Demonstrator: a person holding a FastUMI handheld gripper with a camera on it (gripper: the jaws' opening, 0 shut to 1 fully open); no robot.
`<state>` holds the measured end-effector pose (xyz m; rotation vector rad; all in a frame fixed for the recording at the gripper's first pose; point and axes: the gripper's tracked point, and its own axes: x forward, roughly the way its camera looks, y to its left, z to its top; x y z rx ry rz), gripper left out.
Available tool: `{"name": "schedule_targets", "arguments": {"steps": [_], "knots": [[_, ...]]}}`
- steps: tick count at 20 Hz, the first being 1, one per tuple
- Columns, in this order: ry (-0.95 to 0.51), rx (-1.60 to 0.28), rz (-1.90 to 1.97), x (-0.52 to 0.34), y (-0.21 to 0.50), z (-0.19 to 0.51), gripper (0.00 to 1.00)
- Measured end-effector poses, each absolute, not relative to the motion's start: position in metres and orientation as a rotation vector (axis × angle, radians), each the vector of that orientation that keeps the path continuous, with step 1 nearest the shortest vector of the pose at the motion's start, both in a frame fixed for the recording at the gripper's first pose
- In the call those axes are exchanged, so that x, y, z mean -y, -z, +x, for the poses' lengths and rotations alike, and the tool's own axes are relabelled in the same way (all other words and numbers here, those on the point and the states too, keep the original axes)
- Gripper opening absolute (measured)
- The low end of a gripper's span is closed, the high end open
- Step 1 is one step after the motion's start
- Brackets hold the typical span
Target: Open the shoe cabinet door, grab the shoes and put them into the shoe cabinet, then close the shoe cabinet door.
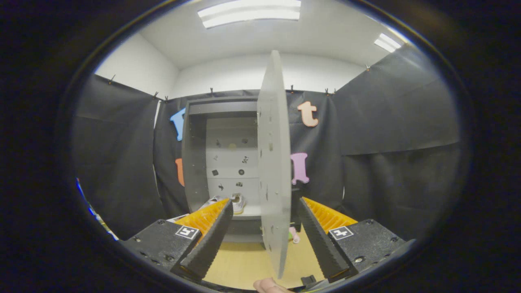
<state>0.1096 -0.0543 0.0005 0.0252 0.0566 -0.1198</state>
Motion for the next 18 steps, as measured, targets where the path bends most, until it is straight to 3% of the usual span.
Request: {"name": "schedule_targets", "arguments": {"steps": [4,9,18], "knots": [[0.219,-0.059,-0.002,0.121,-0.003,0.095,1.0],[0.301,-0.119,-0.041,0.187,0.02,0.136,1.0],[0.287,-0.16,-0.07,0.194,0.051,0.208,1.0]]}}
